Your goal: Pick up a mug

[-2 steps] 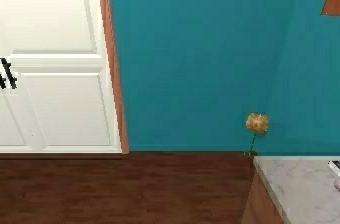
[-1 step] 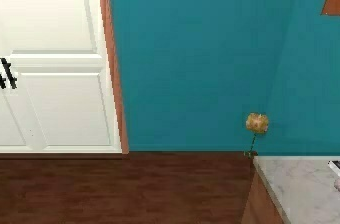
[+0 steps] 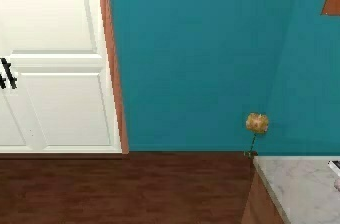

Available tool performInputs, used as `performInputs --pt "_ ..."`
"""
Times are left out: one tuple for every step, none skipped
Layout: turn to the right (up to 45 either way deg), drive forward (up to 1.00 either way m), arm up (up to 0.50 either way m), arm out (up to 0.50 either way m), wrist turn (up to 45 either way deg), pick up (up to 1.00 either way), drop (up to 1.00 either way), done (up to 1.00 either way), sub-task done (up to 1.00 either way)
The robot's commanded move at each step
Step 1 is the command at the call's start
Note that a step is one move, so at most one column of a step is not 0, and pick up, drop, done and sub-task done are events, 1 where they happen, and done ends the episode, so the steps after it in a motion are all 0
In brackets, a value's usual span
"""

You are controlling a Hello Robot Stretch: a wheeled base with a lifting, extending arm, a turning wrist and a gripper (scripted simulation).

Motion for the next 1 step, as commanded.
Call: performInputs --pt "0.0 0.00 0.00 0.00 0.0 0.00 0.00 1.00 0.00"
